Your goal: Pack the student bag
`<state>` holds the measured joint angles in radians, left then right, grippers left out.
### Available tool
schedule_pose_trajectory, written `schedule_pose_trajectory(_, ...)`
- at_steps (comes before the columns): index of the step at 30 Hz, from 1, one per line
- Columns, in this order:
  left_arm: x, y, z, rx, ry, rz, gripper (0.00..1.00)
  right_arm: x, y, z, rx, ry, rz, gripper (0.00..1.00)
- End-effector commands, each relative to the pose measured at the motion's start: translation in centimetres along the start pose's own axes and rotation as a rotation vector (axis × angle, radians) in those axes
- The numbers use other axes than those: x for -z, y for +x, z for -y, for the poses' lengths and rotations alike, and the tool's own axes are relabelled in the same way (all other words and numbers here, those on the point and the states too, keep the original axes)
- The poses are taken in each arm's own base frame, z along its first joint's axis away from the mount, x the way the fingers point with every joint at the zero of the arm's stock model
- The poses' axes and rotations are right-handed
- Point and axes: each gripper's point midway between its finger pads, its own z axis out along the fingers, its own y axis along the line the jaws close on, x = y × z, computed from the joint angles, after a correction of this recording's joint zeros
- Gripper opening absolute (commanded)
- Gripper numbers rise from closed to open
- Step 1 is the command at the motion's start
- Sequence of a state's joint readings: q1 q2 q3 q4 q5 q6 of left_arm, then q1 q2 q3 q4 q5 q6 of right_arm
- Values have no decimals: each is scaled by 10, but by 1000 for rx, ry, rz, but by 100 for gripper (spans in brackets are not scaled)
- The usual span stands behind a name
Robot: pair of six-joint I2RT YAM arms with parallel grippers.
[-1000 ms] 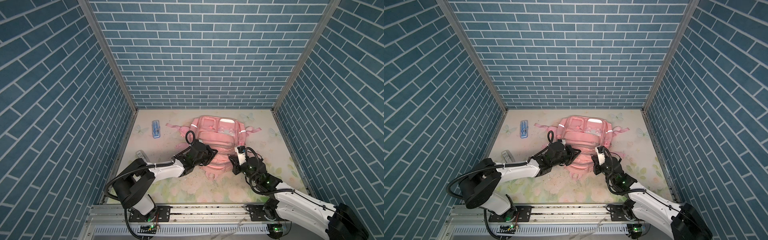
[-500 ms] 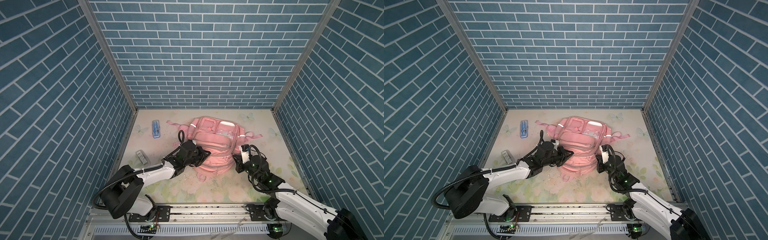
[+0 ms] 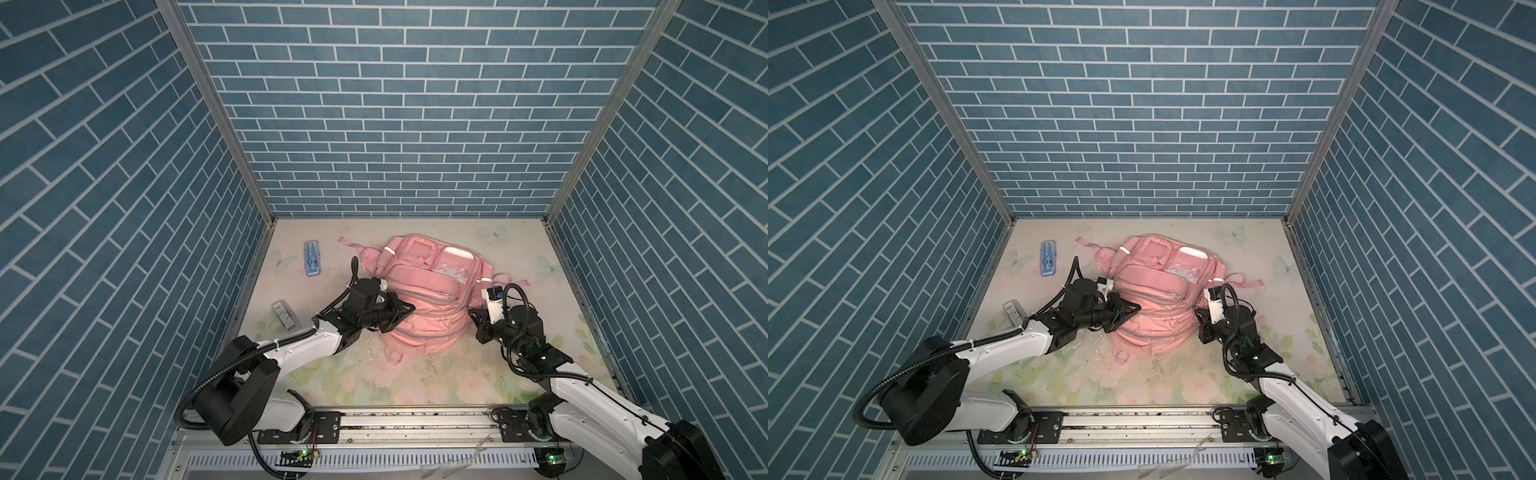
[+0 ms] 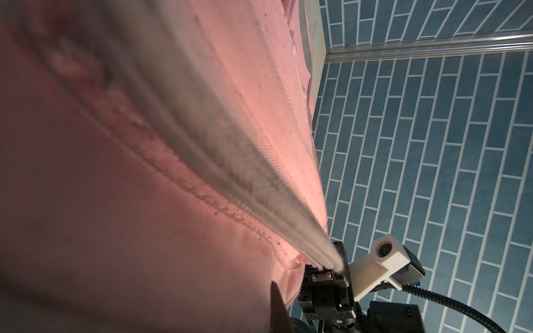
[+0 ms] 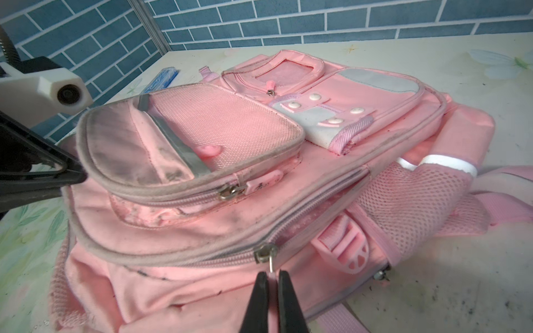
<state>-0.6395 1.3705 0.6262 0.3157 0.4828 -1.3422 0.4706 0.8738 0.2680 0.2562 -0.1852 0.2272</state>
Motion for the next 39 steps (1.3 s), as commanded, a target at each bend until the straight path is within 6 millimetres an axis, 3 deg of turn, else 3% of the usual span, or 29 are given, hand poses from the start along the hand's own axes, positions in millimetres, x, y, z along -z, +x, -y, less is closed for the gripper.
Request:
schedule_pose_trajectory(1, 11, -17, 11, -43, 13, 59, 0, 4, -16, 34, -8, 137, 54, 0)
schedule_pose_trajectory(12, 20, -14, 14, -51, 21, 64, 0, -3, -12, 77, -136, 269, 45, 0)
schedule_pose_trajectory(19, 25, -14, 15, -46, 31, 84, 0, -14, -11, 93, -172, 331, -17, 0)
schedule_pose_trajectory(30, 15, 1, 9, -43, 30, 105, 0, -26, -10, 87, -240, 284, -67, 0)
schedule_pose_trajectory(33, 16, 5, -1, -17, 17, 137, 0, -24, -9, 83, -277, 273, -91, 14)
schedule_pose_trajectory(37, 24, 3, -5, -15, 0, 189, 32, -16, -8, 76, -317, 250, -84, 39)
schedule_pose_trajectory(39, 30, 4, -9, -57, -62, 192, 39, -11, -7, 74, -327, 251, -81, 47)
